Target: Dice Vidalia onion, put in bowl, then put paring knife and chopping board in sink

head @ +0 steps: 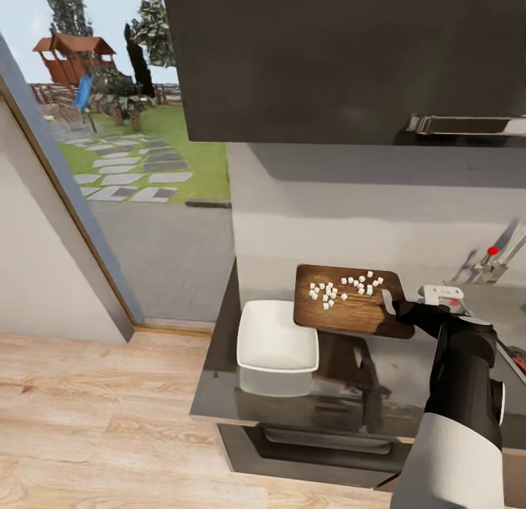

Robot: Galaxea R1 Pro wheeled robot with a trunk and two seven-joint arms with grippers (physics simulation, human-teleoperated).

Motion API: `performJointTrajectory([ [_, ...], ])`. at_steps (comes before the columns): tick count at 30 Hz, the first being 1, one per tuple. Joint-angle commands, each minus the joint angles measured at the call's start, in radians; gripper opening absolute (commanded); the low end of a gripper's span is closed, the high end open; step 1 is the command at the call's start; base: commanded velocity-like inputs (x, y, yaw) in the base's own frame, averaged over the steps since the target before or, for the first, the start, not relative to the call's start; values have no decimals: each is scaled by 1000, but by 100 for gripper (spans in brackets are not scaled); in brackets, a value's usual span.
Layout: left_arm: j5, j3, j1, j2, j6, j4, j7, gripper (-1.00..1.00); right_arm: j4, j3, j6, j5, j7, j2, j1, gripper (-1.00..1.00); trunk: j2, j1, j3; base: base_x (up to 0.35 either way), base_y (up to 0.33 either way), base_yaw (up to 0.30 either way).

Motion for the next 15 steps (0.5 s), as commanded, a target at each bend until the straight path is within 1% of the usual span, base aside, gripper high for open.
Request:
performJointTrajectory([
  [1,4,-9,1,1,-1,-2,8,100,-1,-2,1,10,10,1,-1,-100,-2,1,0,0,22,0],
  [15,4,-9,1,1,-1,1,8,100,-1,-1,1,10,11,1,-1,-100,-2,1,21,0,2,0],
])
